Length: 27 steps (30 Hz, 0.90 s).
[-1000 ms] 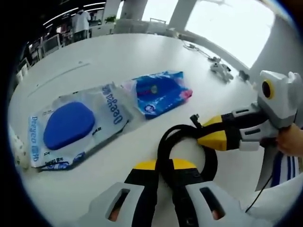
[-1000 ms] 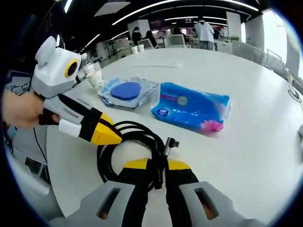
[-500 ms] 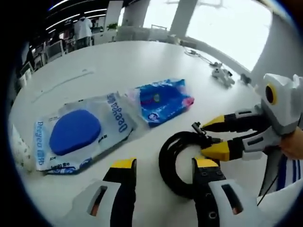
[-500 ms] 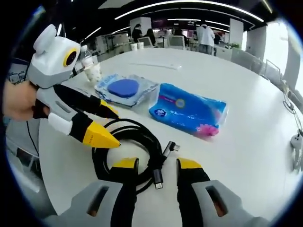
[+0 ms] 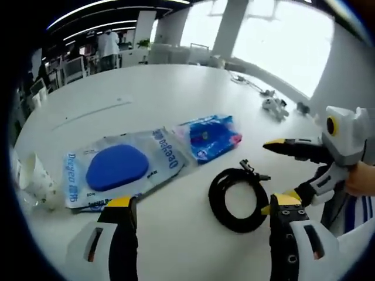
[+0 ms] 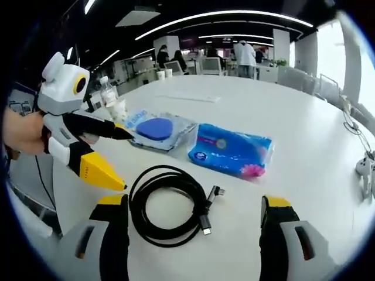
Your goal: Arrange the tabletop items into an orderly group along one side of the table until the central work area is clear of visible clutter.
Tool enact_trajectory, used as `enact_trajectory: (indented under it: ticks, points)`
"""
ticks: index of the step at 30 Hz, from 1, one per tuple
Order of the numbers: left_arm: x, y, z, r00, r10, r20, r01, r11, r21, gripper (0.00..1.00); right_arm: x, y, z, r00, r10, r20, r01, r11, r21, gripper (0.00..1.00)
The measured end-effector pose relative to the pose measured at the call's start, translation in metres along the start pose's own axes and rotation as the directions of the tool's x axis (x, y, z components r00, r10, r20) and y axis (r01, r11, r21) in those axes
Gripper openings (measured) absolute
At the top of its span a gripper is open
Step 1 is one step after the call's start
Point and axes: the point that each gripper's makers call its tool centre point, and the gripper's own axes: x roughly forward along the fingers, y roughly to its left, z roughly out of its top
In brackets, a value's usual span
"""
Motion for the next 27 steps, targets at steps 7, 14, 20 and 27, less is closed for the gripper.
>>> enact_trajectory:
  ticks: [7,14,20,27]
  points:
    - [-0.011,0.01,-0.001,1.0,0.014,0.009,-0.014,1.0,-0.005,0.9,0.0,0.008,0.008,1.0,-0.006,0.01,0.006,1.0,-0.003,0.92]
    - [-0.024,0.015,-0.006,1.0,0.014,0.014,-0.014,1.0,-0.007,0.89,-0.004,0.014,0.004,1.0,-0.007,0.0,0.007,1.0,0.008,0.91]
    - [-0.039,0.027,-0.012,1.0,0.021,0.02,-0.021,0.999,-0.03,0.88,-0.007,0.021,0.001,1.0,-0.016,-0.007,0.017,1.0,0.012,0.91]
    - [-0.056,0.043,-0.018,0.999,0.04,0.024,-0.039,0.999,-0.019,0.88,-0.013,0.025,-0.002,0.999,-0.03,-0.019,0.03,0.999,0.014,0.9]
